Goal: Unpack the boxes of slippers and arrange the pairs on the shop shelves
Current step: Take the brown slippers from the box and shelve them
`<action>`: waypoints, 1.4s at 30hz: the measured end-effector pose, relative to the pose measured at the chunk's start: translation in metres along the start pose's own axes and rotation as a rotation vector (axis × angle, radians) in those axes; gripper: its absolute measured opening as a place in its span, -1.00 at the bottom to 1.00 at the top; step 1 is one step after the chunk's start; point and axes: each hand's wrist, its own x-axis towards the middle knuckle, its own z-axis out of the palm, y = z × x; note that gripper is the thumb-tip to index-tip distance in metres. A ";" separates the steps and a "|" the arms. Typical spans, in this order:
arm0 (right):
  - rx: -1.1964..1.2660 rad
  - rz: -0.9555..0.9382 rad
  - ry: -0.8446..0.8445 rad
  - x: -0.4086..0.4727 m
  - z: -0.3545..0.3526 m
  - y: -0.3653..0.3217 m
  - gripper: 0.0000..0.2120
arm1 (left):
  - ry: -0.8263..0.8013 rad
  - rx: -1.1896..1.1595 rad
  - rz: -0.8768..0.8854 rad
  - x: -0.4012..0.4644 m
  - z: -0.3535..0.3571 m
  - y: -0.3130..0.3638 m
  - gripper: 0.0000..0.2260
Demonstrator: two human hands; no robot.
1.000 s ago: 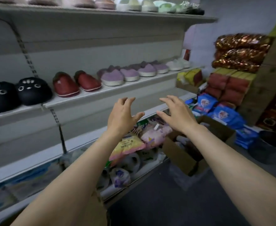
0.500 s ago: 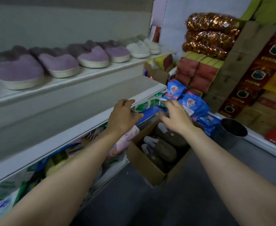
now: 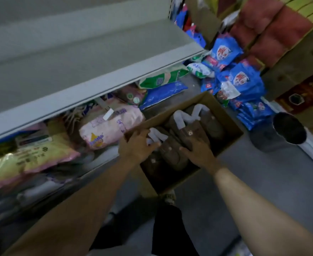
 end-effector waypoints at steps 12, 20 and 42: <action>0.139 0.108 -0.505 0.111 0.045 0.089 -0.20 | -0.083 -0.332 -0.675 0.027 0.165 -0.004 -0.39; 0.215 0.195 -0.532 0.143 0.089 0.110 0.36 | 0.018 -0.403 -0.846 0.034 0.180 -0.021 -0.39; 1.275 0.469 -0.697 0.135 0.011 0.174 -0.04 | 0.192 -0.449 -0.932 0.026 0.212 -0.002 -0.23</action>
